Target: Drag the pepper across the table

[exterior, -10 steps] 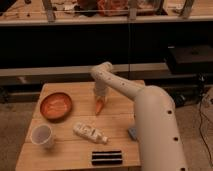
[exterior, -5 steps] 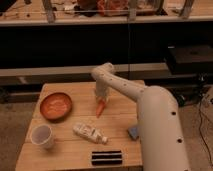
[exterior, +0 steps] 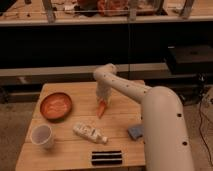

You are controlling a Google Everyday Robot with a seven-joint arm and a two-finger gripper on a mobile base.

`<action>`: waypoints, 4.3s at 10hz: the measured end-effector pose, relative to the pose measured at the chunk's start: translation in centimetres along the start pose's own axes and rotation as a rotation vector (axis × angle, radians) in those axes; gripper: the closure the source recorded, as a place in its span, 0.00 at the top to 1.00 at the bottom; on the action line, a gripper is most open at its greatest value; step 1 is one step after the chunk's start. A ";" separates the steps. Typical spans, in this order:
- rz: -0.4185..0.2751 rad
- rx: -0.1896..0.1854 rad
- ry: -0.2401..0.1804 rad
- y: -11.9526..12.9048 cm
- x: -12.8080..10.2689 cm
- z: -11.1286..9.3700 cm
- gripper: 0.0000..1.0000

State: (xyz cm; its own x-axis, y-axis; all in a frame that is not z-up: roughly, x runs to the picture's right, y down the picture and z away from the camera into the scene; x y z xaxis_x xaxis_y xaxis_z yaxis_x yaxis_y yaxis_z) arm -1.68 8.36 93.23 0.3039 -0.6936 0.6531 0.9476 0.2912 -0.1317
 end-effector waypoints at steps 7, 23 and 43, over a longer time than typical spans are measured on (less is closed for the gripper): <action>-0.002 0.003 -0.003 0.7 -0.7 -0.1 0.00; -0.001 0.013 -0.011 1.9 -2.6 -0.3 0.00; 0.061 0.045 -0.024 7.1 -2.8 -0.4 0.00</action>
State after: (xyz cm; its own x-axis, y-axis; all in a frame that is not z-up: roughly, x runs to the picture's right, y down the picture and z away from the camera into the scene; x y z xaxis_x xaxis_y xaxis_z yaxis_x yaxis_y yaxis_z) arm 4.27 12.06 90.15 0.3580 -0.6579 0.6626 0.9218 0.3623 -0.1383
